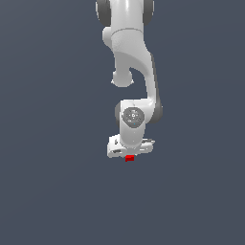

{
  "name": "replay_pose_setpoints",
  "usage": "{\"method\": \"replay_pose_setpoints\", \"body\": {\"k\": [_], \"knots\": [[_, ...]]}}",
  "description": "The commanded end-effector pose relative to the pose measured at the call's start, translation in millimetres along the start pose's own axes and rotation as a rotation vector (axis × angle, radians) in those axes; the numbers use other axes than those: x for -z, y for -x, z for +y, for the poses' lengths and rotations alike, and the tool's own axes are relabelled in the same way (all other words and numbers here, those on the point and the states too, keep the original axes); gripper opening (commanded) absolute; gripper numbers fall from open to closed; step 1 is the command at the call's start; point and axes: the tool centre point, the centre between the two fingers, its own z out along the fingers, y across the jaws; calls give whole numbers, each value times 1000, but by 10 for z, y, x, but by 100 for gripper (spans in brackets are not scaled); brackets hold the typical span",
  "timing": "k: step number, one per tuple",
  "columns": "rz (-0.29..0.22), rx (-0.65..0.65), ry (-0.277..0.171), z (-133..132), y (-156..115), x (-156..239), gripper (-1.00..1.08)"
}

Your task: Pick up the red cube and move it to a goal position.

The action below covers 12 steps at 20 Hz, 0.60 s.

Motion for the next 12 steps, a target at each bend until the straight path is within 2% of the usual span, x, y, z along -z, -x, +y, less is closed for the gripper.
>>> {"method": "replay_pose_setpoints", "body": {"k": [1,6,12], "knots": [[2,0,0,31,19,128,-100],[2,0,0,117,92,489,-100],[2,0,0,266,216,1117,-100]]}}
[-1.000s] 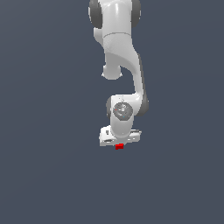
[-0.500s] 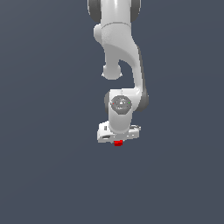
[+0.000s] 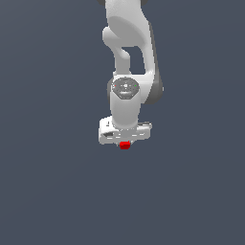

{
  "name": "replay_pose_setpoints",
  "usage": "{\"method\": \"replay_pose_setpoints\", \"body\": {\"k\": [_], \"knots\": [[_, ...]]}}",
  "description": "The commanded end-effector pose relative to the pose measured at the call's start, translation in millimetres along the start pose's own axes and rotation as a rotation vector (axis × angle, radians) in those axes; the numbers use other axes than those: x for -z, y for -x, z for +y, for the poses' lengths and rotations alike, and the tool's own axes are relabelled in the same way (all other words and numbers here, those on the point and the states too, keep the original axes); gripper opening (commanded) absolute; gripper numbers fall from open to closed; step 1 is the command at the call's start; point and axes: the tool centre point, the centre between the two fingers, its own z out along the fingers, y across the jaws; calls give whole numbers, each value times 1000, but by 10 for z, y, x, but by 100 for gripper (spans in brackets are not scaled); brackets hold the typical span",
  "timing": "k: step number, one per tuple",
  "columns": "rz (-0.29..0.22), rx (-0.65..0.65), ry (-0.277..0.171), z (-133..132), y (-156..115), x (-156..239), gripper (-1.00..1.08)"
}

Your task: Pick up the red cube and move it to a goal position.

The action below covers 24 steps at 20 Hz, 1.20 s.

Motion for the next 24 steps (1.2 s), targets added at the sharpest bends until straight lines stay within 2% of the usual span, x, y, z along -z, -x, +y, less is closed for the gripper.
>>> {"method": "replay_pose_setpoints", "body": {"k": [1,17,24], "knots": [[2,0,0,69,56,296,-100],[2,0,-1,507,387,2164,-100],[2,0,-1,657,472,2767,-100]]}}
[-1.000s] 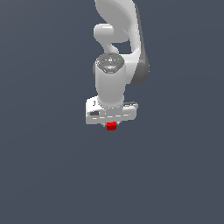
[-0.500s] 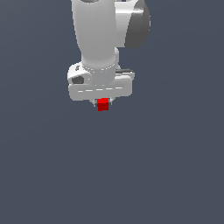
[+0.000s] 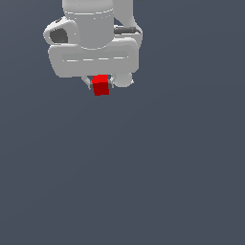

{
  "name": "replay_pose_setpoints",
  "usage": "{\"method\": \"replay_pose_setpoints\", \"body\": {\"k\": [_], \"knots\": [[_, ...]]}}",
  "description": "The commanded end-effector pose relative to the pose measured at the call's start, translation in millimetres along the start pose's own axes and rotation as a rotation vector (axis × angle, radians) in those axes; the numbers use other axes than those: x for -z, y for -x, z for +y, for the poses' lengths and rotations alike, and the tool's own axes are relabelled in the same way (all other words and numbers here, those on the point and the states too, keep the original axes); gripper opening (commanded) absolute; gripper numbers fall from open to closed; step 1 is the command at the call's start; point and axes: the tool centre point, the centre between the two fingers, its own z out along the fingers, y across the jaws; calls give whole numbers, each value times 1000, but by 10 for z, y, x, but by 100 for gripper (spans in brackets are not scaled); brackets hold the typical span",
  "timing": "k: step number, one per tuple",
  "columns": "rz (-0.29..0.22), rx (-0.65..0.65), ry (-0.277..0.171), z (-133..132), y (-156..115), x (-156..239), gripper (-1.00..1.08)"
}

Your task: Pick up the red cube and move it to a goal position.

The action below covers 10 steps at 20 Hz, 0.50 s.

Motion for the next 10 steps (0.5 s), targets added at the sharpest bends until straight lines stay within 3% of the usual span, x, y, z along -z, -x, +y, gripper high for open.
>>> {"method": "replay_pose_setpoints", "body": {"k": [1,10], "knots": [[-1,0,0,41,26,178,-100],[-1,0,1,124,52,501,-100]]}}
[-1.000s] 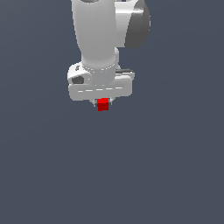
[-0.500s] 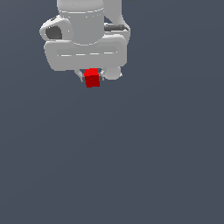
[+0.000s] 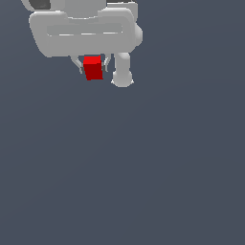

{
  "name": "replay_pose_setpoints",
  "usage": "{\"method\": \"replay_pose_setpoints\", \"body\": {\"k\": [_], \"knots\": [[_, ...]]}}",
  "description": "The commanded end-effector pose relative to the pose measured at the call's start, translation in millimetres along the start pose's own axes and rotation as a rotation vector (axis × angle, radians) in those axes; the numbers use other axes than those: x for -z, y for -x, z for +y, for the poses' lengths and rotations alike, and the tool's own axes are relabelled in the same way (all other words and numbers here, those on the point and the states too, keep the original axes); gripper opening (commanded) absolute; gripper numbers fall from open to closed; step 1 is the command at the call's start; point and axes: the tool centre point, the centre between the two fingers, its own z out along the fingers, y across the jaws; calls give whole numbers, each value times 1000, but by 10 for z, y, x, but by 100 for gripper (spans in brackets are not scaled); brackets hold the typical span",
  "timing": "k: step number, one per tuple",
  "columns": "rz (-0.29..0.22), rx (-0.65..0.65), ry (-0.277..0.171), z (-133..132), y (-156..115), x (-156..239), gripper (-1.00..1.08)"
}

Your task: Pick up the red cube and move it to a goal position.

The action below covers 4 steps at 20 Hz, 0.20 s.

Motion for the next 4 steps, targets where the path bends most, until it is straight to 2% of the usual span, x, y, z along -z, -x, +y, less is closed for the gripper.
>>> {"method": "replay_pose_setpoints", "body": {"k": [1,4], "knots": [[-1,0,0,10,1,43,-100],[-1,0,0,13,-4,47,-100]]}}
